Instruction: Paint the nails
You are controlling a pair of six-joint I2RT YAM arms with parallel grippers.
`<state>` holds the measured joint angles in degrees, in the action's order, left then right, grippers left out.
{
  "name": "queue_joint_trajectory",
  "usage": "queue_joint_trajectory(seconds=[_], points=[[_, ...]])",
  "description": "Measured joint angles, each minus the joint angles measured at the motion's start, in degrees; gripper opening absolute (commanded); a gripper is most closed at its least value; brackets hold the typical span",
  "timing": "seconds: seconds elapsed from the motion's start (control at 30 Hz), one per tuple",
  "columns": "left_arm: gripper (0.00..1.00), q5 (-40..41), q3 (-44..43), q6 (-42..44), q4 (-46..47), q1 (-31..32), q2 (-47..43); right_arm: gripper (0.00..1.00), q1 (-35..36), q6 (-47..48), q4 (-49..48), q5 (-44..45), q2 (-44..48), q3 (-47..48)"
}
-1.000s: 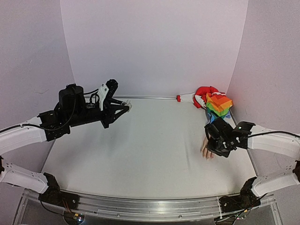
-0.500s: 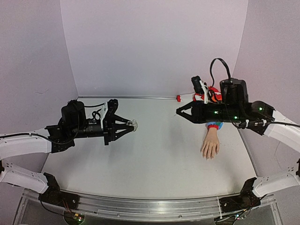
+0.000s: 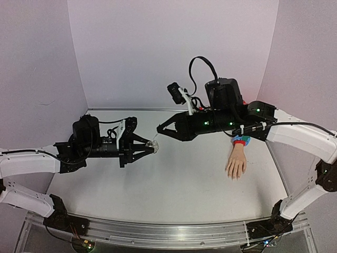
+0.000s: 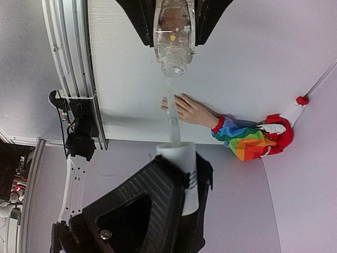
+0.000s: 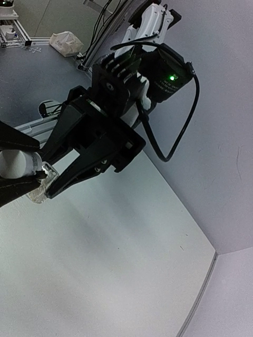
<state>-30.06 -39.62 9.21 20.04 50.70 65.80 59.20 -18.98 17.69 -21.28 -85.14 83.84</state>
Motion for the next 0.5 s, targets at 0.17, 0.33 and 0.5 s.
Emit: queue_joint_trajectory(seconds=[0.17,0.33,0.5], points=[[0.0,0.1,0.0,0.2,-0.6,0.0,0.1,0.0,0.4,0.4,-0.1,-0.1,0.0,0.2],[0.0,0.2,0.0,0.4,-0.6,0.0,0.2,0.0,0.4,0.5,0.0,0.5,0.2,0.1],[0.0,0.3,0.0,0.5,-0.6,0.0,0.2,0.0,0.4,0.5,0.1,1.1,0.2,0.0]])
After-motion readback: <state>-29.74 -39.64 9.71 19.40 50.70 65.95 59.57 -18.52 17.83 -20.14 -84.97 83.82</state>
